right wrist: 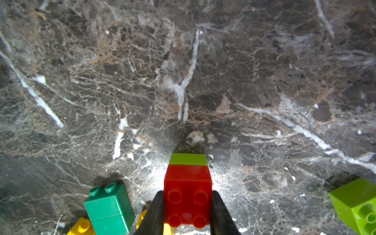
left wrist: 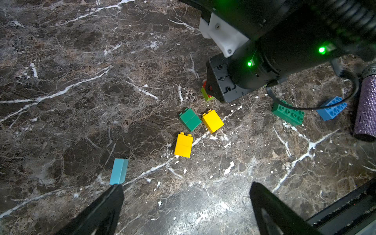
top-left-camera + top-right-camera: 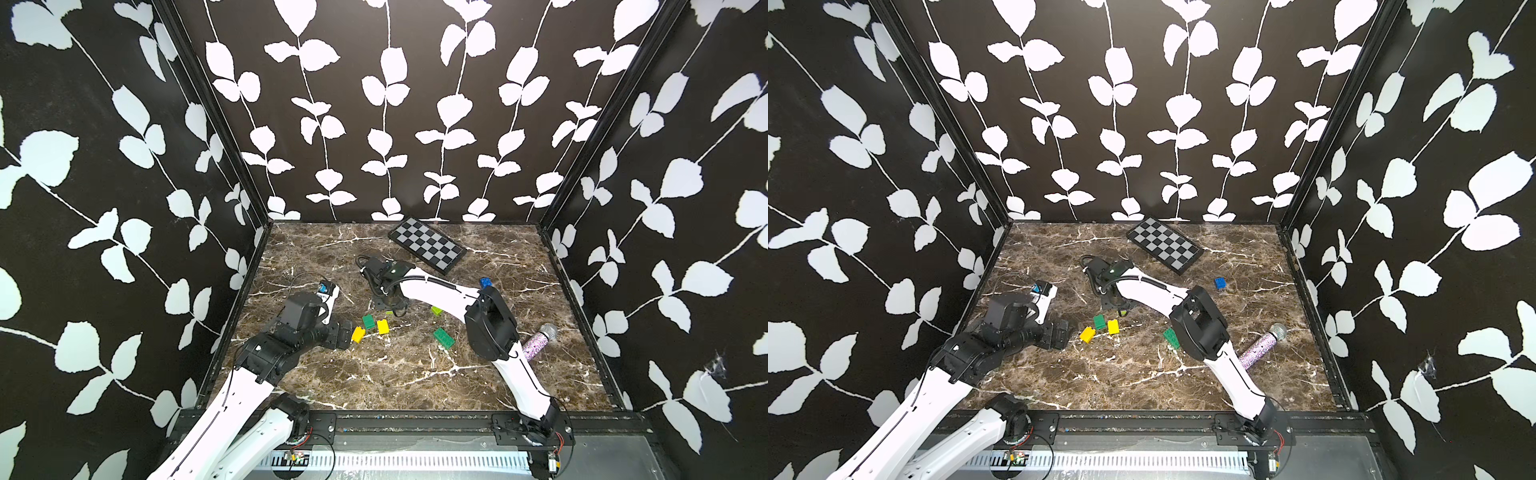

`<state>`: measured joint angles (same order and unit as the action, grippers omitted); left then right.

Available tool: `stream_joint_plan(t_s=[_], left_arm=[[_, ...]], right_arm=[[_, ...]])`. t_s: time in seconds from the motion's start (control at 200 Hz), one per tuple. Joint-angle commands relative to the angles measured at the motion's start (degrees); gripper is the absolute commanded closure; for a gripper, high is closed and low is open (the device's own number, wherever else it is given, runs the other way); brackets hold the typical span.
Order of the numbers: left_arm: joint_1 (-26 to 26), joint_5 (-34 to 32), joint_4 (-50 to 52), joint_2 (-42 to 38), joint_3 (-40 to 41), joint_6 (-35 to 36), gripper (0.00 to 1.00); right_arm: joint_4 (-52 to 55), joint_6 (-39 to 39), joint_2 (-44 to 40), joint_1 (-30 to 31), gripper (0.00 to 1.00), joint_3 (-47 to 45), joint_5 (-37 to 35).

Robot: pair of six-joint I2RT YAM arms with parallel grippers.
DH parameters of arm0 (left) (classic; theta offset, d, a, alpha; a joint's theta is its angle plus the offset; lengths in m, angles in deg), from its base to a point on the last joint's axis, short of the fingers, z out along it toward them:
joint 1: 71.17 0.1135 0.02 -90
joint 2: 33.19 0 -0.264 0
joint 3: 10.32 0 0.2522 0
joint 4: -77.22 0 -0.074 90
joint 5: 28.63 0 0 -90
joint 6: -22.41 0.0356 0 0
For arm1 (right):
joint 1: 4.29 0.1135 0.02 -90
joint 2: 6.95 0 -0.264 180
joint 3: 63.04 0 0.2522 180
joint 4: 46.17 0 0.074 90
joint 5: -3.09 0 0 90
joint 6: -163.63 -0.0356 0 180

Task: Assemble the letter h with lego
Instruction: Assemble the lego brick with the lego brick.

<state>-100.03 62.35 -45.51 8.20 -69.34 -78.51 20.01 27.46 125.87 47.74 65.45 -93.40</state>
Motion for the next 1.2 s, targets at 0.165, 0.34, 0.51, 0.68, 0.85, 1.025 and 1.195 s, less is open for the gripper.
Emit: stream_joint_plan(t_s=[0.165, 0.34, 0.51, 0.68, 0.85, 1.025, 1.195], left_arm=[[-0.3, -0.2, 0.3, -0.5, 0.4, 0.2, 0.01], [-0.3, -0.1, 0.3, -0.6, 0.4, 0.2, 0.01], [-0.3, -0.1, 0.3, -0.7, 0.3, 0.2, 0.01], [-0.3, -0.5, 0.4, -0.7, 0.4, 0.2, 0.01], [-0.3, -0.8, 0.5, -0.7, 0.4, 0.2, 0.01], [-0.3, -0.9, 0.4, -0.3, 0.5, 0.2, 0.01], [-0.3, -1.4, 0.3, 0.4, 0.6, 0.1, 0.01]], right_arm=[[9.2, 1.4, 8.0, 0.1, 0.92, 0.3, 2.2], [8.6, 1.5, 7.5, -0.2, 0.92, -3.1, 1.8], [3.9, -0.8, 6.2, 0.0, 0.85, -5.6, 5.4], [1.9, -2.6, 5.1, -0.2, 0.56, -5.0, 5.3], [2.1, -2.4, 4.7, -0.3, 0.33, -2.6, 6.3], [-0.7, -2.3, 2.4, -0.4, 0.17, -3.2, 7.1], [-9.1, -1.3, -4.3, -0.8, 0.07, -9.4, 7.3]])
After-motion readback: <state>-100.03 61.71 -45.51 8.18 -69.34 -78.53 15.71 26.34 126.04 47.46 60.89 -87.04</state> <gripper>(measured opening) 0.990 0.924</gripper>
